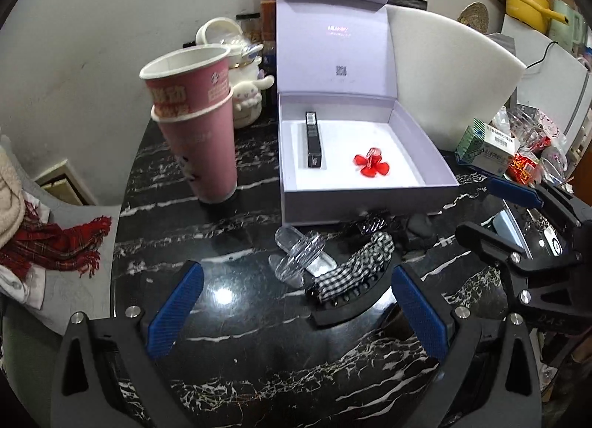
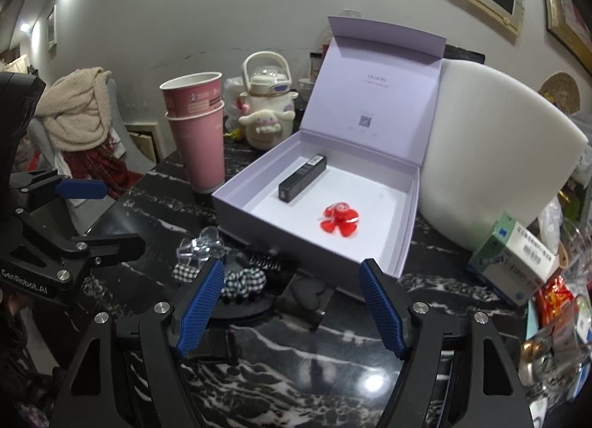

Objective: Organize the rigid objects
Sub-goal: 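Grasp the dark brown fabric cylinder with the right tool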

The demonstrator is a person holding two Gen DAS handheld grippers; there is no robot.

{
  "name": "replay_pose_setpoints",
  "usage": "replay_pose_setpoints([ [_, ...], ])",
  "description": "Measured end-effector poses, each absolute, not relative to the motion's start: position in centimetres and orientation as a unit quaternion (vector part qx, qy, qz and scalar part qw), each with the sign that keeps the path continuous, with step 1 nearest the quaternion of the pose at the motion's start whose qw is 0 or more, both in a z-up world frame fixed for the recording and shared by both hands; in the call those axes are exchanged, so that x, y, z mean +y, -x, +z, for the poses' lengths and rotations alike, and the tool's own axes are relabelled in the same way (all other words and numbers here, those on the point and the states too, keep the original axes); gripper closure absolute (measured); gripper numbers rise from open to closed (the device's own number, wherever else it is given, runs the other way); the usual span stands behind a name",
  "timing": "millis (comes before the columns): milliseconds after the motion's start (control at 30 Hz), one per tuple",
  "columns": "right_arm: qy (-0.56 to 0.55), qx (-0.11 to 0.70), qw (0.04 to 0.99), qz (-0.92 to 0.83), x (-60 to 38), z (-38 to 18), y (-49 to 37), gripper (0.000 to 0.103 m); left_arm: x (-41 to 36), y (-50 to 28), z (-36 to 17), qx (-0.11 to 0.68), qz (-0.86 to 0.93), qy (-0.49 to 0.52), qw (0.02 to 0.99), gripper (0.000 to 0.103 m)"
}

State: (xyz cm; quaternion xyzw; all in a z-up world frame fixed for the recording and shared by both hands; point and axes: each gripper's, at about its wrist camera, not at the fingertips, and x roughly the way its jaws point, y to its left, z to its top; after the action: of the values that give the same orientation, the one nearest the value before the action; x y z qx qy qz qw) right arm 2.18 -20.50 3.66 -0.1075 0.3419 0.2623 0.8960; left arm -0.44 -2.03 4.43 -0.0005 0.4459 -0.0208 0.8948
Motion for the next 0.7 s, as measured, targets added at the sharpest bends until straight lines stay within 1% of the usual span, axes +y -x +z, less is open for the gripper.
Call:
replay_pose_setpoints([
  [500, 0.102, 0.402, 0.854, 0.315, -18.2, -0.6, -1.0, 0.027, -0.1, 1.3, 1.4, 0.471, -0.042, 0.050, 0.880, 0.000],
  [700, 0.104, 0.421, 0.836, 0.337, -17.4, -2.3, -0.9, 0.027, -0.3, 1.5, 0.6, 0.464, -0.034, 0.044, 0.884, 0.000],
])
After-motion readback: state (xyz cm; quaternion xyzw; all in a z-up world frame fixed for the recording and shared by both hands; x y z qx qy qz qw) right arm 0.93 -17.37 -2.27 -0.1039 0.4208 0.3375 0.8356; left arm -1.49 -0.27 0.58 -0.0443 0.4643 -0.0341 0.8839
